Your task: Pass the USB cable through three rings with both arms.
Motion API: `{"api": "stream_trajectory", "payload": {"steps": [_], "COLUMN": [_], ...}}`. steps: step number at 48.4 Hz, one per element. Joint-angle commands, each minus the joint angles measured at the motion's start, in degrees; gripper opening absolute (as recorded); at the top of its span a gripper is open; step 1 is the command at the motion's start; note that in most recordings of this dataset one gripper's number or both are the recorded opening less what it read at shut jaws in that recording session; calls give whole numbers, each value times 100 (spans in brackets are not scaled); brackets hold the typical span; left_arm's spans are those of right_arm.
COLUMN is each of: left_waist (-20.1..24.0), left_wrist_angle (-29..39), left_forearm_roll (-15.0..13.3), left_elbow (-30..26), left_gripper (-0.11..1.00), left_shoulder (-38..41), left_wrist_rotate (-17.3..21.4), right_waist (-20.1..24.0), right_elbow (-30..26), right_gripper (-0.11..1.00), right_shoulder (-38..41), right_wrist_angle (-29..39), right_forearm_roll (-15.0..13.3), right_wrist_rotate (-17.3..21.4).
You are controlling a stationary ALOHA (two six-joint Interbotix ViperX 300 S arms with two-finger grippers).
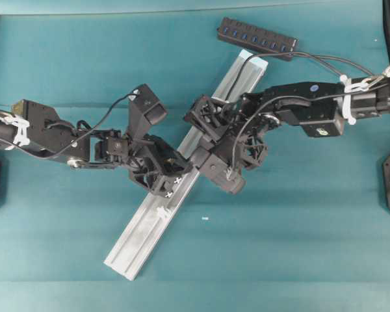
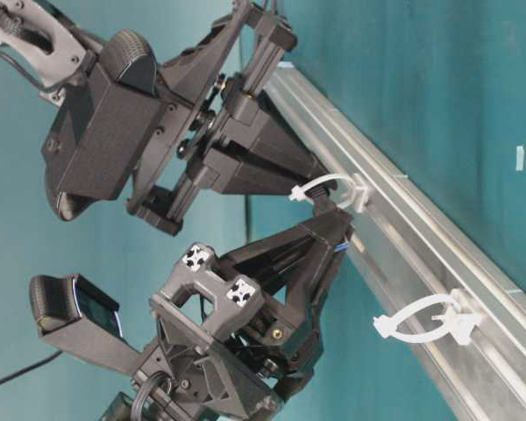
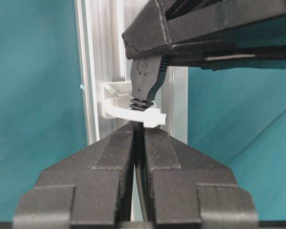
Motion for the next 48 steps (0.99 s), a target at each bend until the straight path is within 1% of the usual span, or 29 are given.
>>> {"api": "stream_trajectory", "payload": {"steps": [1, 3, 6, 9, 14, 16, 18, 20, 25, 34, 44, 48], "left_waist": [-26, -44, -53, -79, -105, -114, -132, -149, -246, -431, -519, -519], "left_wrist_angle": [-26, -26, -26, -26, -26, -26, -26, -26, -18, -18, -18, -44], "left_forearm_roll": [18, 18, 18, 18, 18, 18, 18, 18, 18, 18, 18, 18], "left_elbow": [-53, -53, -44, -35, -18, -9, -9, 0, 18, 176, 483, 580], "left_gripper": [11, 11, 11, 11, 11, 11, 11, 11, 11, 11, 11, 11], "left_shoulder": [-114, -123, -123, -123, -132, -141, -158, -176, -237, -448, -606, -659], "left_wrist_rotate": [-18, -26, -62, -123, -272, -334, -387, -431, -475, -545, -861, -905], "right_waist": [-62, -70, -70, -79, -88, -88, -88, -88, -88, 0, 114, 193], "right_elbow": [18, 26, 26, 35, 62, 70, 79, 79, 105, 141, 167, 167], "right_gripper": [7, 11, 23, 40, 72, 82, 88, 89, 84, 83, 83, 83], "right_shoulder": [-53, -70, -88, -132, -176, -193, -220, -264, -396, -536, -545, -545], "right_wrist_angle": [88, 132, 193, 185, 88, 44, 0, -44, -132, -202, -211, -237], "right_forearm_roll": [-9, -9, -9, -9, -9, -9, -9, -9, -9, -9, -9, -9], "right_wrist_rotate": [114, 149, 202, 290, 466, 519, 563, 598, 659, 756, 773, 773]}}
